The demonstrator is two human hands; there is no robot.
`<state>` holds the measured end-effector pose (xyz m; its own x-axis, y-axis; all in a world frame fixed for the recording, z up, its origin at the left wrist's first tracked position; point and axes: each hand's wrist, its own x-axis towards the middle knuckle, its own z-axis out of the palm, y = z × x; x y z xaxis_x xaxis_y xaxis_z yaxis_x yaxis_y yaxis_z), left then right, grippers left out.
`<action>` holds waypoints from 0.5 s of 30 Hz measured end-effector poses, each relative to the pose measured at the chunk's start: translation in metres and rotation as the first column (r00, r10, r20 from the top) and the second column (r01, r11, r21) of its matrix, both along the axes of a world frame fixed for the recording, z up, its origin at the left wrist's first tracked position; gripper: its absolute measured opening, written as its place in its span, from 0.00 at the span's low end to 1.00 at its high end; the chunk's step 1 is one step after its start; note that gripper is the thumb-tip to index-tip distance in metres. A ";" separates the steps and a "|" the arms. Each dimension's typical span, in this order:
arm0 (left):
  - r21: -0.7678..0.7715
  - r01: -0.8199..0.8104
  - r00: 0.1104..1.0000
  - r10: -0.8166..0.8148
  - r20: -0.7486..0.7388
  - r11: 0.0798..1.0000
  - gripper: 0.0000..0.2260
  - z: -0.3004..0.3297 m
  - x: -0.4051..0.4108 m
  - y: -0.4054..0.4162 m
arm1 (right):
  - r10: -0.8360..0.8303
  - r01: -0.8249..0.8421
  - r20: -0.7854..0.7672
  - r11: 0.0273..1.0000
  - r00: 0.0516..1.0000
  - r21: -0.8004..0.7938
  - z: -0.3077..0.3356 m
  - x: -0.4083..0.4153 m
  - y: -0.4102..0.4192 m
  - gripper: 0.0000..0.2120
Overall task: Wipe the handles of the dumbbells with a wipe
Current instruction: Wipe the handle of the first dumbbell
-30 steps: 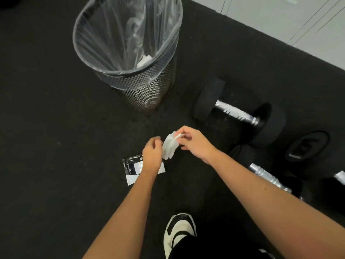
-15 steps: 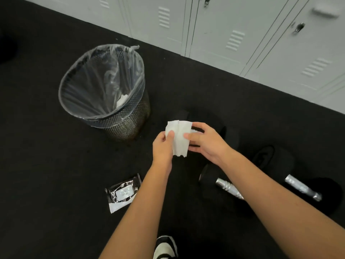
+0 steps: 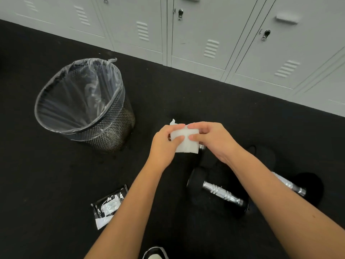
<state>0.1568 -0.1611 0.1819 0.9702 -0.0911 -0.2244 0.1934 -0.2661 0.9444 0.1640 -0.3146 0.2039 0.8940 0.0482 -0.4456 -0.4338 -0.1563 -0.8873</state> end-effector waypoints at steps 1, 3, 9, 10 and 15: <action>0.105 0.019 0.999 -0.024 0.045 0.994 0.13 0.001 0.000 0.000 | 0.026 -0.023 0.030 0.996 0.999 -0.087 0.001 0.000 0.000 0.12; 0.256 0.028 0.994 -0.055 0.097 0.966 0.13 0.004 0.001 -0.001 | 0.091 -0.072 0.072 0.969 0.993 -0.236 0.002 -0.001 -0.001 0.10; 0.448 -0.005 0.984 -0.075 0.161 0.894 0.05 0.009 0.008 -0.008 | 0.185 -0.140 0.070 0.898 0.980 -0.418 0.007 0.002 -0.007 0.04; 0.424 -0.005 0.985 -0.070 0.160 0.906 0.05 0.008 0.009 -0.007 | 0.186 -0.141 0.071 0.902 0.980 -0.408 0.008 0.003 -0.010 0.04; 0.090 0.019 0.998 -0.013 -0.064 0.996 0.05 0.012 0.016 -0.010 | -0.005 0.014 0.046 0.979 0.999 -0.201 0.001 0.001 -0.016 0.05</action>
<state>0.1723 -0.1712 0.1942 0.9523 -0.0832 -0.2936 0.2472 -0.3538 0.9020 0.1654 -0.3307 0.2052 0.9132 -0.0471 -0.4047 -0.3966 -0.3301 -0.8566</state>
